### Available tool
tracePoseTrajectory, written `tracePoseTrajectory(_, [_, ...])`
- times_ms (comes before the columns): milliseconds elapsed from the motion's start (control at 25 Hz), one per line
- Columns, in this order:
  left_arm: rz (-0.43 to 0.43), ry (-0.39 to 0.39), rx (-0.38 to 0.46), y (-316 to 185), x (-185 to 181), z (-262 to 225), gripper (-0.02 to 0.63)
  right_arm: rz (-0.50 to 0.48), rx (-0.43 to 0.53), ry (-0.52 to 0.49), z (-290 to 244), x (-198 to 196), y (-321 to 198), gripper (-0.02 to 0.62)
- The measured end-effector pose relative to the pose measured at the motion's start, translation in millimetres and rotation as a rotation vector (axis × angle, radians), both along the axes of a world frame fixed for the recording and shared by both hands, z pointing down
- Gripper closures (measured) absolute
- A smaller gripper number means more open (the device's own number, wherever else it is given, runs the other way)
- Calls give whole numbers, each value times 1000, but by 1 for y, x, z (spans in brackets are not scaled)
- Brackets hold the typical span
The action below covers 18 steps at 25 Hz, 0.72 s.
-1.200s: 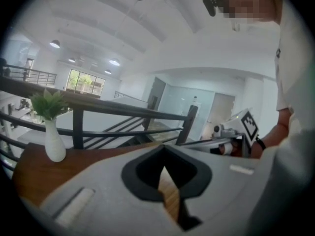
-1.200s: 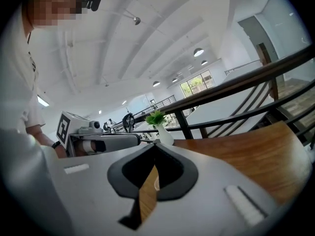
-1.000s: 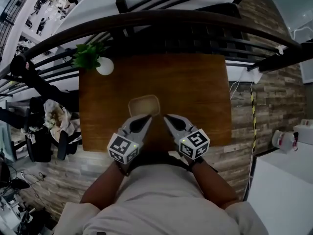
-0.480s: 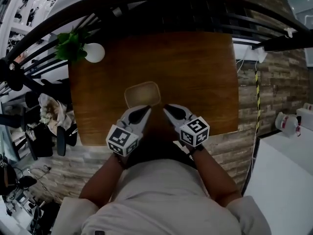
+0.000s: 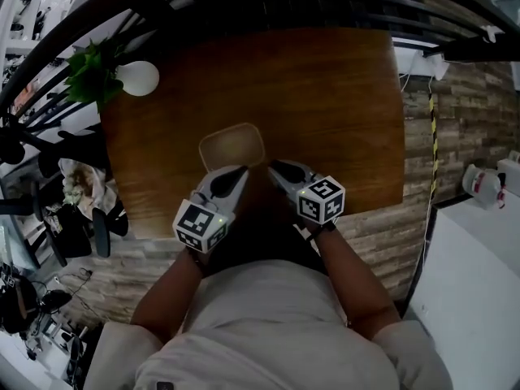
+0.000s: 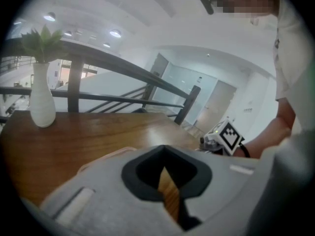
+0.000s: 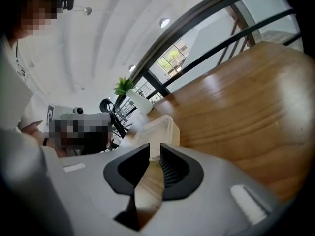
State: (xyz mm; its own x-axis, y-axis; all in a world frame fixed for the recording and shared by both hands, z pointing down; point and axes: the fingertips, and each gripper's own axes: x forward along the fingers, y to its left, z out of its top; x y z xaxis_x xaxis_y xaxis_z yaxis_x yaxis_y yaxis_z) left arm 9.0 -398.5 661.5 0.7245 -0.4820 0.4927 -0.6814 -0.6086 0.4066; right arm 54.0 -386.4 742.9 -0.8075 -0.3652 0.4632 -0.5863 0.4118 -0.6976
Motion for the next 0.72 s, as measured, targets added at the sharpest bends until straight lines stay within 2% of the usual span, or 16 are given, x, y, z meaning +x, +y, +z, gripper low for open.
tracePoseTrajectory(440, [-15,-9,-27,-8,-10,18,603,27,-84,-21,39,-5,-2,522])
tracePoseTrajectory(720, [-20,-9,-47,-9,-16,27,603,30,-98,-45,43,-9,-3,517])
